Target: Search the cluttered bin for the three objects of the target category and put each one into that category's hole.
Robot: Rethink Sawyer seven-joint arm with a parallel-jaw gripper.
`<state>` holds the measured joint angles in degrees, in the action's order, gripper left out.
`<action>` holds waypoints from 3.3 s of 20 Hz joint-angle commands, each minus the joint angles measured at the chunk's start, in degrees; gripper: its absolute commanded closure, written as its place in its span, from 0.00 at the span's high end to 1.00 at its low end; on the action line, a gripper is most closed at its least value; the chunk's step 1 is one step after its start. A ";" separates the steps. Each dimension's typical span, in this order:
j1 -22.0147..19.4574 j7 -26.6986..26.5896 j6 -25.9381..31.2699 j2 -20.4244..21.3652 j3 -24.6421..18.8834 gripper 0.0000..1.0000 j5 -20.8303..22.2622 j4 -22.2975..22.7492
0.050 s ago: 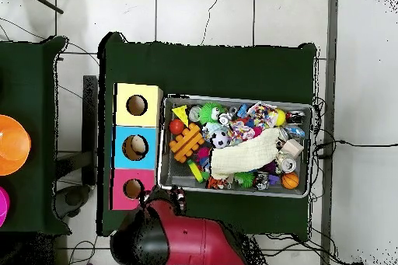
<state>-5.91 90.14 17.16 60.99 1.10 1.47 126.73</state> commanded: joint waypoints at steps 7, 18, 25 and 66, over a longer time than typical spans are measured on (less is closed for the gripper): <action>-5.88 3.93 -6.27 -5.36 -5.32 1.00 6.27 3.37; -8.00 5.03 -11.42 -10.86 -5.92 1.00 10.30 1.44; -7.57 6.28 -15.27 -15.27 -5.16 1.00 12.11 -0.58; -8.39 7.76 -22.47 -22.93 -4.25 1.00 16.18 -5.00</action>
<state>-13.04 90.14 0.65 40.56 0.58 15.58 126.69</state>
